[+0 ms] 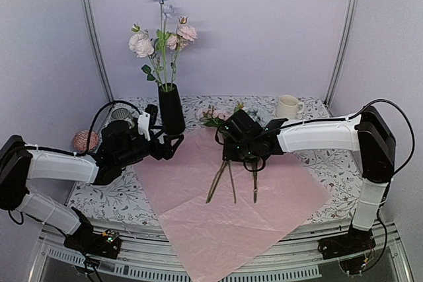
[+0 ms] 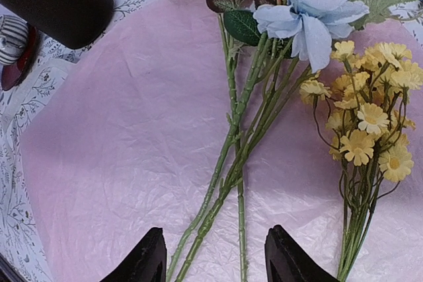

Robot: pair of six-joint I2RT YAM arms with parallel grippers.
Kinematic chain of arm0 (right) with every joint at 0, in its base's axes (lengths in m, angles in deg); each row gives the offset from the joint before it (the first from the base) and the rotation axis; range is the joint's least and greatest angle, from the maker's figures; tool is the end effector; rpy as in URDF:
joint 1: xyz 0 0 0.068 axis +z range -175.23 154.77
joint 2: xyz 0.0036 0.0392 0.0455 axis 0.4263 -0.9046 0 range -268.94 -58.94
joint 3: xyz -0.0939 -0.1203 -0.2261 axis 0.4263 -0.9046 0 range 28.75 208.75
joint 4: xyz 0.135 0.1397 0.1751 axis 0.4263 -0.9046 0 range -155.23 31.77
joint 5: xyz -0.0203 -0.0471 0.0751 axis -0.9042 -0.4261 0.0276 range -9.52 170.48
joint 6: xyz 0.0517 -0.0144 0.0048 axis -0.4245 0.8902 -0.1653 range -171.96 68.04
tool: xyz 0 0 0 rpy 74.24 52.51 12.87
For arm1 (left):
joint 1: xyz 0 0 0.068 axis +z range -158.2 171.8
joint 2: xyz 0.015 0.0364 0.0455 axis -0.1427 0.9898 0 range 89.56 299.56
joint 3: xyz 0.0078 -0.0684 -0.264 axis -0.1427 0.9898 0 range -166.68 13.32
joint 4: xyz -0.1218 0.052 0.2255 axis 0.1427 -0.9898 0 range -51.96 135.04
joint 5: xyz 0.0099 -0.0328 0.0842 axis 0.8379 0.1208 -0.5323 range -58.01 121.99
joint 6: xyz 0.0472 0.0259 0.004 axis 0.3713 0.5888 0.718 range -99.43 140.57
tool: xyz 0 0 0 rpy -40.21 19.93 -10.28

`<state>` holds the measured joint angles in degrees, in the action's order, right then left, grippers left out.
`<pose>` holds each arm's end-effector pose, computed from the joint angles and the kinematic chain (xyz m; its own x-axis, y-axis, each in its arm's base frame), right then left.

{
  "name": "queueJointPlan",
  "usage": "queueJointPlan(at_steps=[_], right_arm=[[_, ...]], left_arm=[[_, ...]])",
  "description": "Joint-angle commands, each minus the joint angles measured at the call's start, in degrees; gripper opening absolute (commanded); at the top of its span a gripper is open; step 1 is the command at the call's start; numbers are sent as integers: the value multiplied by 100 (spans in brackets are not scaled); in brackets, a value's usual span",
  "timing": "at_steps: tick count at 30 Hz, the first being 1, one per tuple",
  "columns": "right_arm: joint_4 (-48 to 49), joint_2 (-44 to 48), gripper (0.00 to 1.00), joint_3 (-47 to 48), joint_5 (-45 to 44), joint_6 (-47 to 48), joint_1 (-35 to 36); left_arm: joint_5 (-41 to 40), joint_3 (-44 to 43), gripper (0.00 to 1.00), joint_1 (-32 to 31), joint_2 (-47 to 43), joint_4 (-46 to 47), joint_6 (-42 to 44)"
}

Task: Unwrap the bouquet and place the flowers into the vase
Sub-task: Pick up the fake flower from the flattened wrapping paper.

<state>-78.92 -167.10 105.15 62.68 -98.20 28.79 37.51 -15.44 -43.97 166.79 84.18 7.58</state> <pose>0.2485 0.3238 0.2008 -0.7995 0.0691 -0.5966 -0.1208 0.9545 0.2725 0.2229 -0.1647 0.2095 -0.2764 -0.0767 -0.9580 0.6123 0.7542 -0.2370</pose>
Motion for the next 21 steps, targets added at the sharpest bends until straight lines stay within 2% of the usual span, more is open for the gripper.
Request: queueJointPlan(at_steps=[1, 6, 17, 21], right_arm=[[-746, -224, 52, 318, 65, -560, -7], [-888, -549, 49, 746, 38, -886, -71], [-916, -1391, 43, 1522, 244, -907, -206], [-882, -1636, 38, 1775, 336, -873, -258]], left_arm=[[-36, -55, 93, -114, 45, 98, 208], [70, -7, 93, -151, -87, 113, 214], [46, 41, 93, -193, -260, 96, 252], [27, 45, 93, -211, -287, 88, 283]])
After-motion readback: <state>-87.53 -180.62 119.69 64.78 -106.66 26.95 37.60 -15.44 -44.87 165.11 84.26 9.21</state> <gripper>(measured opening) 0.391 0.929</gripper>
